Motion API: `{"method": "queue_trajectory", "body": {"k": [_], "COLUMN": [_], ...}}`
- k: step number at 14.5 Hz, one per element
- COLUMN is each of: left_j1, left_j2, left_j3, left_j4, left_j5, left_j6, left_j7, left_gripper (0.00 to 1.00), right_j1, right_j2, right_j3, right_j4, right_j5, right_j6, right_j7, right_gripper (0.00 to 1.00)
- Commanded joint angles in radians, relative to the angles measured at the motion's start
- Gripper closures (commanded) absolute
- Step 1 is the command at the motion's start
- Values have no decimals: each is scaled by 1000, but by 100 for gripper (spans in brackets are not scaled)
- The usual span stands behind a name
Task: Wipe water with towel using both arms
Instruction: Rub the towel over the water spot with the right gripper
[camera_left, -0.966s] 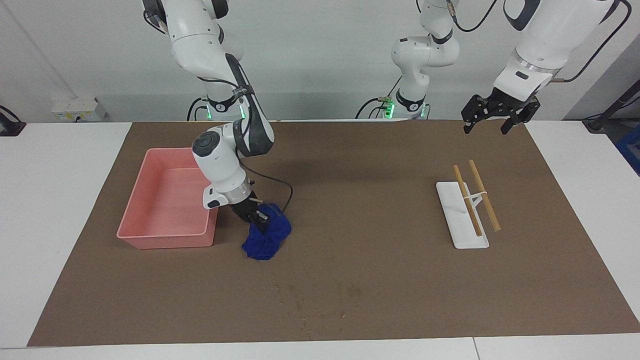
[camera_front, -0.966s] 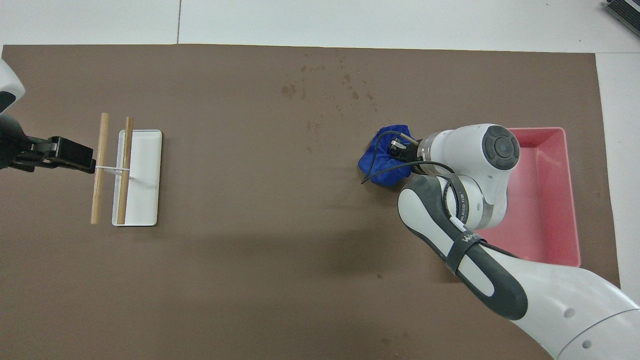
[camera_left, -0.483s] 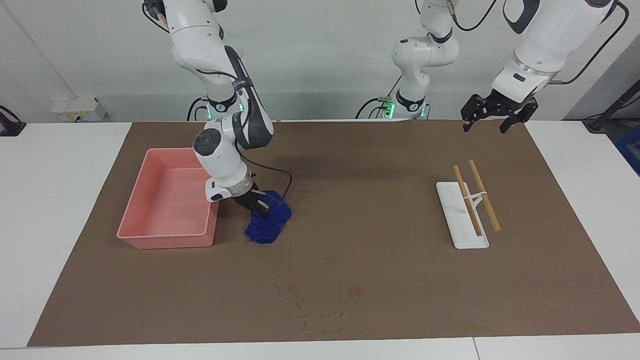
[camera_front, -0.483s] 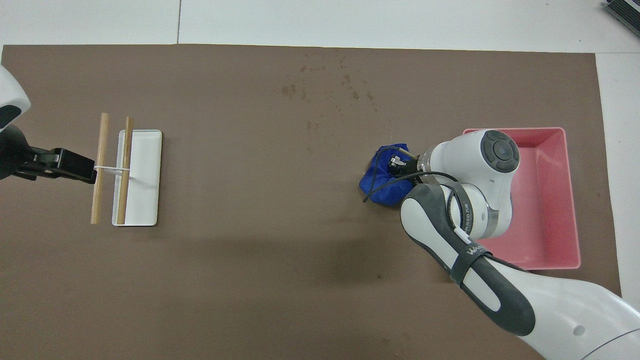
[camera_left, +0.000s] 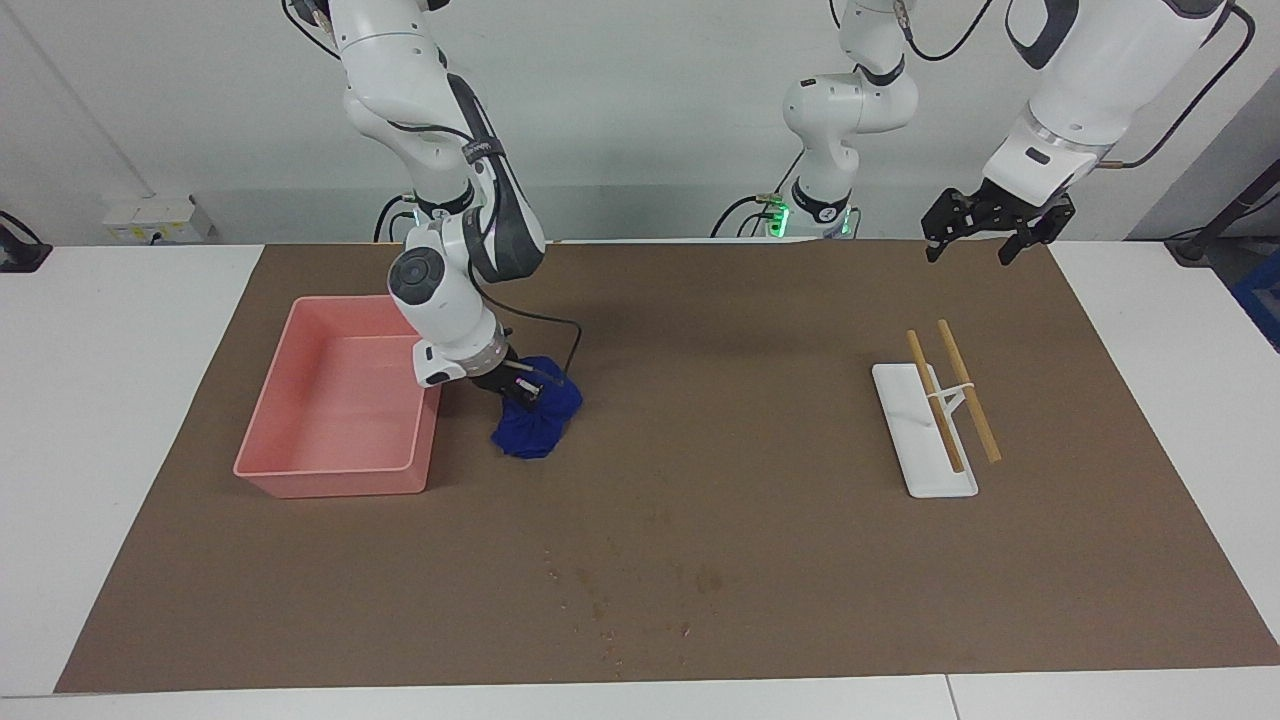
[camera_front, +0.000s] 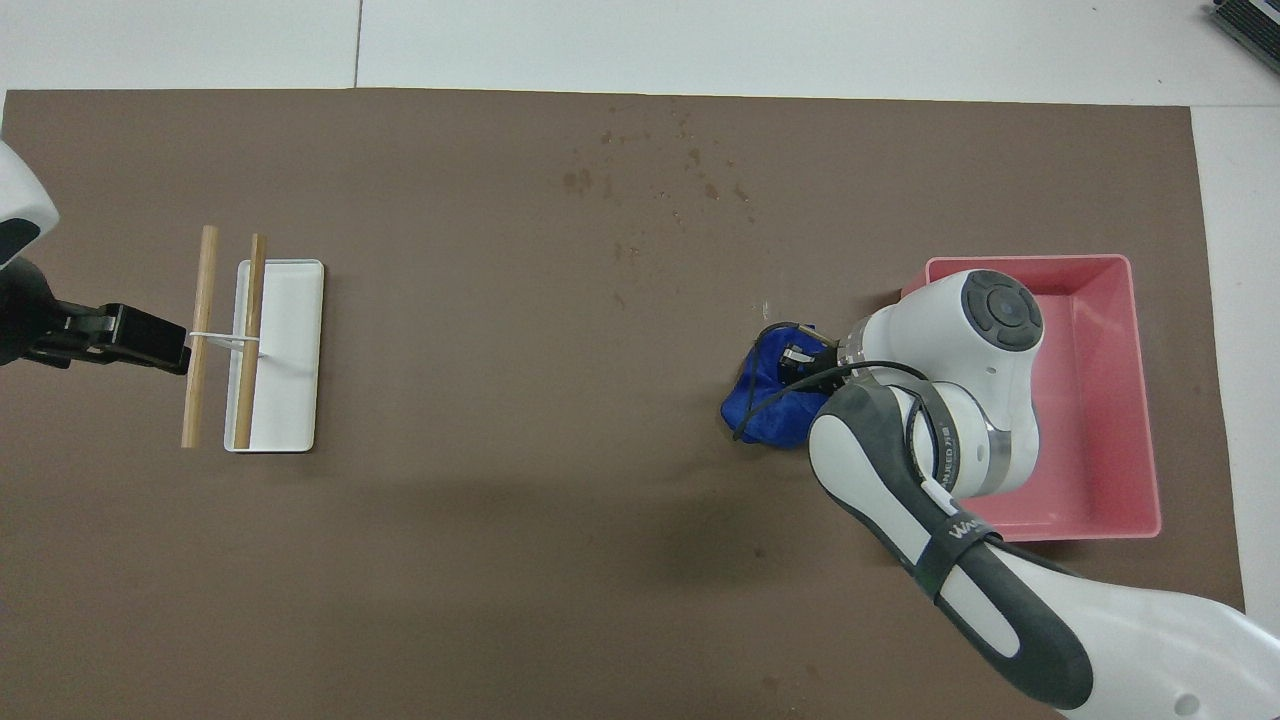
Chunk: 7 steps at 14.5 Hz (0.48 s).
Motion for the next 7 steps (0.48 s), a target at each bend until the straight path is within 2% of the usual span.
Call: {"method": "queue_trajectory", "body": {"k": [1, 7], "left_j1": [11, 13], "left_j2": [-30, -30], "left_j3": [-6, -6], "left_j4": [-32, -32], "left_j5": [6, 6], "left_j6": [2, 2], "left_j7": [14, 14], "left_gripper": [0, 0], "right_j1": [-13, -17], "right_j2": [-54, -149], "right_j3": [6, 0], "right_j4": [-30, 24], "right_j5": [-23, -23], "right_j6": [-39, -63], "right_j7": [2, 2], "right_gripper": [100, 100]}}
